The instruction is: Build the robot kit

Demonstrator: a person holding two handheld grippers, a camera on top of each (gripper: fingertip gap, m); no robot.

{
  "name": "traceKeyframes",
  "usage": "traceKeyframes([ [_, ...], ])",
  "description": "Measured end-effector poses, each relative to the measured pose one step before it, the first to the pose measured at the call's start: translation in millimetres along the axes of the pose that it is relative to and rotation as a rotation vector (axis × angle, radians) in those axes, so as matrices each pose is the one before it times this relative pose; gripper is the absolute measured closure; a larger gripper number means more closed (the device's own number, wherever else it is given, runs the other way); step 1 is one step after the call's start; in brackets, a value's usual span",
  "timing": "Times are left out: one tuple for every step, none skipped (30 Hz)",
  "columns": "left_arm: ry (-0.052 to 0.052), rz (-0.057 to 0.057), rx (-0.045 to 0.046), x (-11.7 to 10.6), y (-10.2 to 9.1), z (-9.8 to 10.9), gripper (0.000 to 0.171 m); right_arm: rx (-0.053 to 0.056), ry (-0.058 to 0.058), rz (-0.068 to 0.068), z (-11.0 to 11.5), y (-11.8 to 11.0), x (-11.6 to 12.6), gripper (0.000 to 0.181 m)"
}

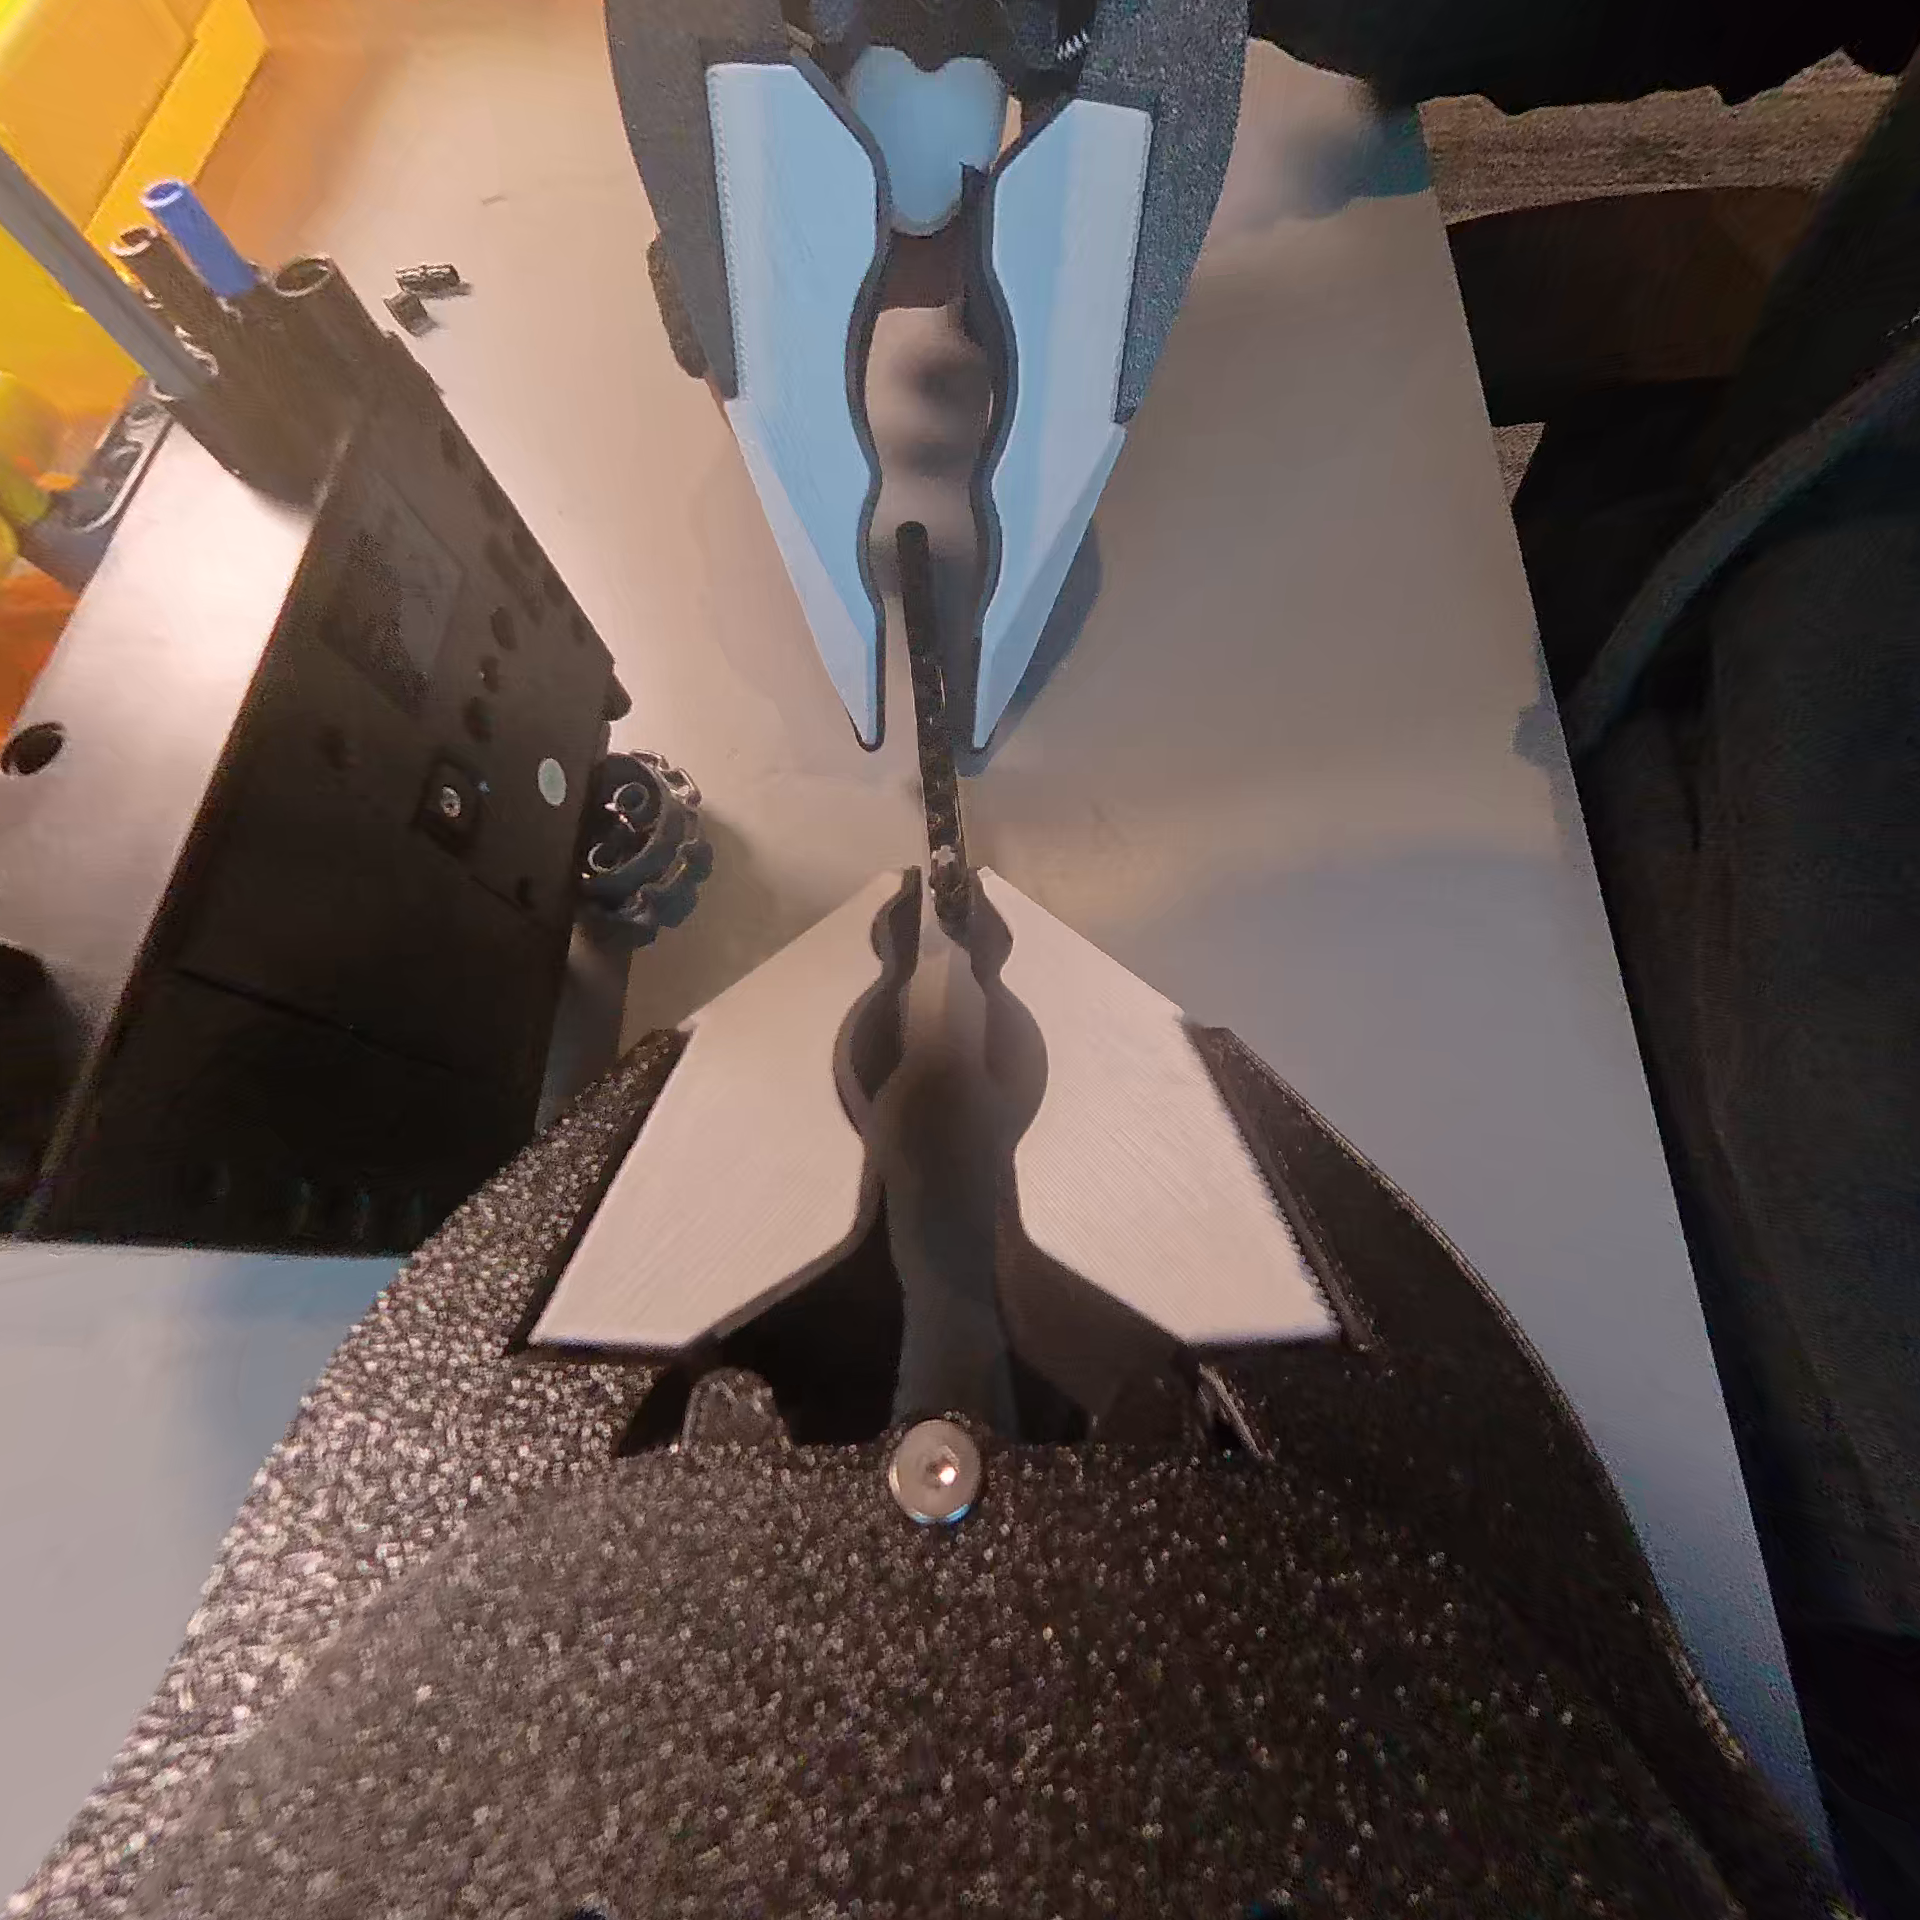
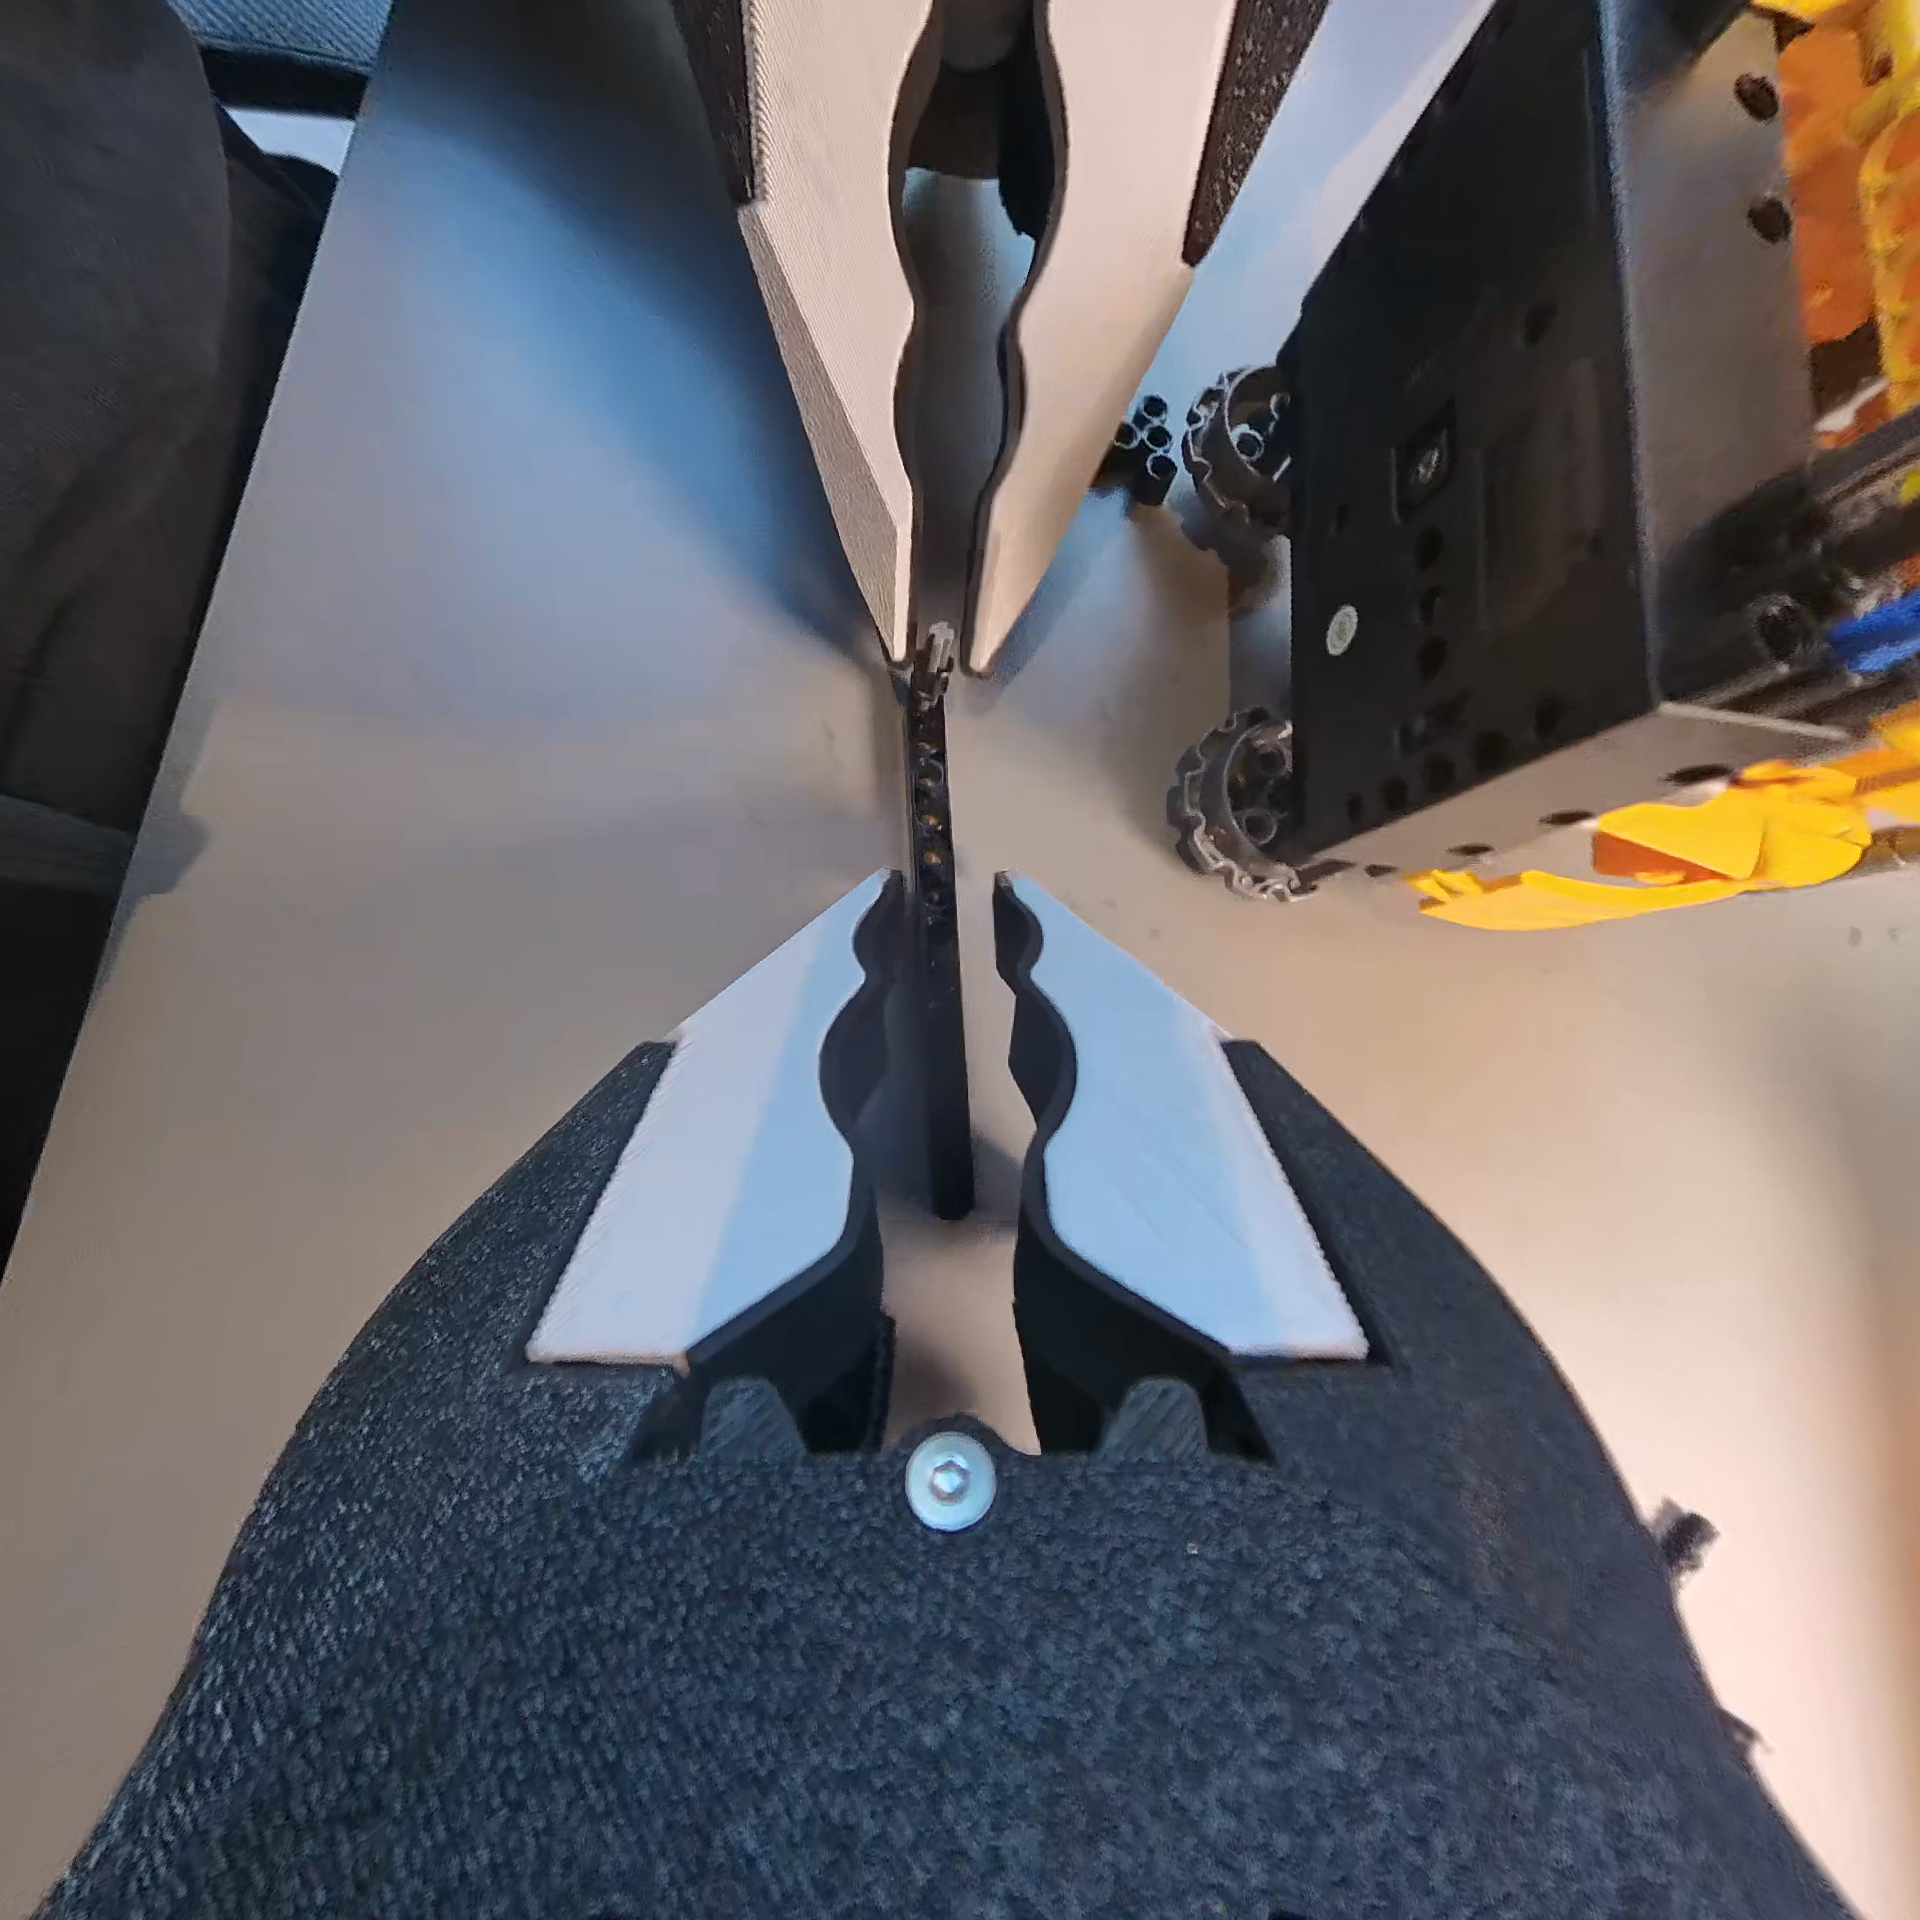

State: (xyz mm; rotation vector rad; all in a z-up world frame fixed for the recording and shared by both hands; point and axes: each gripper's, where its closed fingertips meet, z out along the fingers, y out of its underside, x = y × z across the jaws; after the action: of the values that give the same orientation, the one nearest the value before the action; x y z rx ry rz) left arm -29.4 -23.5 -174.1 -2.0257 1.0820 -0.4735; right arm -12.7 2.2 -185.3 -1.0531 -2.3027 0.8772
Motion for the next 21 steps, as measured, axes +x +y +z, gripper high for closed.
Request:
traceKeyframes([
  [0.0014, 0.004, 0.00186, 0.31, -0.25, 0.41, 0.167, -0.0042, -0.0104, 0.0113, -0.53, 2.31, -0.27, 0.164],
  [-0.0006, 0.0015, 0.00251, 0.16, -0.29, 0.4, 0.167, -0.005, -0.0117, 0.0102, -0.3, 2.46, -0.78, 0.164],
  [-0.0007, -0.001, 0.00279, 0.18, -0.31, 0.4, 0.167, 0.0071, -0.0037, 0.0066, -0.65, -0.12, 0.09, 0.166],
  [-0.0018, -0.0021, 0.00287, 0.12, -0.23, 0.3, 0.167, 0.0035, -0.0062, 0.0083, -0.67, -0.29, -0.36, 0.174],
  [-0.0059, -0.0018, 0.00181, -0.28, -0.16, 0.3, 0.167, -0.0014, -0.0007, 0.0066, 0.02, 0.17, 0.14, 0.174],
  [-0.0104, -0.004, 0.00003, -0.78, 0.16, -0.07, 0.167, -0.0033, 0.0032, 0.0034, 0.12, -0.02, 0.28, 0.174],
  [-0.0105, -0.0096, 0.00002, -0.77, 0.09, -0.11, 0.168, -0.0051, 0.003, 0.0027, 0.12, 0.05, -0.16, 0.174],
  [-0.0137, -0.0163, 0.00092, -0.94, 0.11, -0.06, 0.168, -0.0041, 0.0035, 0.0038, 0.18, -0.08, -0.17, 0.174],
  [-0.0186, -0.0183, 0.00201, -1.25, 0.15, -0.08, 0.168, -0.003, 0.005, 0.0096, 0.09, -0.01, 0.17, 0.174],
  [-0.0201, -0.0167, 0.0032, -1.09, -0.02, -0.03, 0.168, -0.0017, 0.0045, 0.0139, 0.08, -0.05, 0.04, 0.174],
  [-0.0201, -0.0174, 0.00388, -0.84, 0.0, 0.02, 0.168, -0.0007, 0.0062, 0.0072, 0.09, -0.08, 0.03, 0.174],
  [-0.016, -0.0164, 0.00456, 0.0, -0.15, 0.12, 0.168, -0.0011, 0.0061, 0.0023, -0.07, 0.06, -0.1, 0.174],
  [-0.0142, -0.0117, 0.00461, -0.01, -0.02, 0.11, 0.168, -0.0006, 0.0022, 0.0006, -0.07, 0.16, -0.51, 0.174],
  [-0.0113, -0.0077, 0.00384, 0.03, 0.06, -0.08, 0.168, 0.001, 0.001, -0.0002, -0.04, -0.1, -0.4, 0.174],
  [-0.007, -0.0061, 0.00238, 0.09, 0.03, -0.01, 0.168, 0.0009, 0.0004, 0.0011, 0.07, 0.0, -0.08, 0.174],
  [-0.0022, -0.0031, 0.00037, 0.19, 0.03, -0.1, 0.168, -0.0009, -0.0009, 0.0018, 0.03, 0.05, -0.06, 0.174],
  [-0.0006, 0.002, -0.00135, 0.07, 0.1, 0.01, 0.168, -0.0022, -0.0005, -0.001, 0.07, -0.07, -0.07, 0.174],
  [-0.0006, 0.0073, -0.00153, 0.05, 0.08, 0.04, 0.168, -0.0026, -0.0001, -0.0024, 0.08, 0.08, -0.07, 0.174],
  [0.0007, 0.0096, -0.00105, -0.08, 0.17, 0.03, 0.168, -0.0017, -0.0014, -0.0002, 0.06, 0.07, -0.02, 0.174],
  [0.0041, 0.0078, 0.00002, 0.11, 0.28, -0.05, 0.168, -0.0004, -0.0025, 0.0015, -0.01, 0.08, -0.09, 0.174],
  [0.0081, 0.0038, 0.00107, 0.03, 0.21, -0.01, 0.168, -0.0002, -0.0021, 0.0015, 0.06, -0.01, 0.02, 0.174],
])
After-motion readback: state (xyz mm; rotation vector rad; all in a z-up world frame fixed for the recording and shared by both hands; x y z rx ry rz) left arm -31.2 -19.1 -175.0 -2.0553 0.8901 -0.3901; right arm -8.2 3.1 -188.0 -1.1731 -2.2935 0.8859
